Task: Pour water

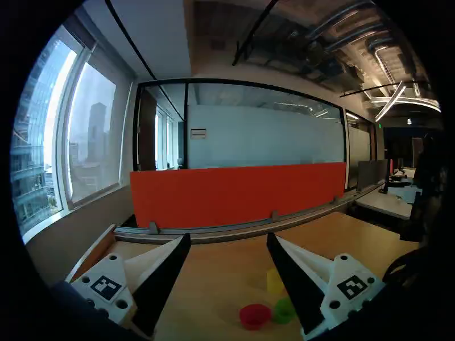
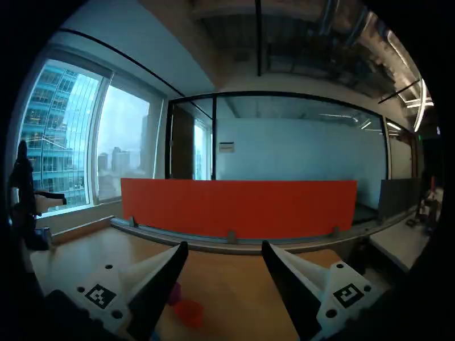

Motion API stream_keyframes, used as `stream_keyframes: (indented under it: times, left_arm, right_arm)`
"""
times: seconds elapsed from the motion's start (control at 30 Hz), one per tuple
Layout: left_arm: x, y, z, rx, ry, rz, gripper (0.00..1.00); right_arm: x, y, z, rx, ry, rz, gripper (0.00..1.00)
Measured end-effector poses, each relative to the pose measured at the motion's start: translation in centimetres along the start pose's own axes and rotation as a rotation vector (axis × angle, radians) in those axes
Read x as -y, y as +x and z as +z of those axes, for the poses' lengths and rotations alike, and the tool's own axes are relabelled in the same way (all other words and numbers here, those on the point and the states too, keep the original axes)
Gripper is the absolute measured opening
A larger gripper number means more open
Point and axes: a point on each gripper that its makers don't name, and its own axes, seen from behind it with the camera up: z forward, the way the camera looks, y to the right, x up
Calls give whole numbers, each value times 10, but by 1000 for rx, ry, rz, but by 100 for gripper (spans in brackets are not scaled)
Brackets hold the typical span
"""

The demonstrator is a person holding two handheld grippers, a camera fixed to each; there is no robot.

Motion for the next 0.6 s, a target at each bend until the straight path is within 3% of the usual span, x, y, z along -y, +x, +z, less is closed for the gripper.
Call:
stream_keyframes:
  times: [0.6]
  left_arm:
    - [-34, -3, -10, 3, -189, -11, 99]
  right_arm:
    - [42, 7, -14, -7, 242, 8, 100]
